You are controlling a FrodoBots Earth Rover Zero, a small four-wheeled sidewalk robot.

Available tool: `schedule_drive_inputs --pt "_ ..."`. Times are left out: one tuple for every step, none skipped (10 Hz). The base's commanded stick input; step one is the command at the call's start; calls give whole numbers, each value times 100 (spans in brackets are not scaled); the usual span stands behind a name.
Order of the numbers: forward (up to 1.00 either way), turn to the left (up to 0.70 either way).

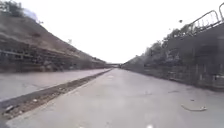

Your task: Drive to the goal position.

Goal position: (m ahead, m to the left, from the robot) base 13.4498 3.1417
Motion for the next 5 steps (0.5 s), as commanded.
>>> schedule_drive_inputs --pt "70 0" --pt "70 0" --pt "70 0" --pt "70 0" --pt "70 0"
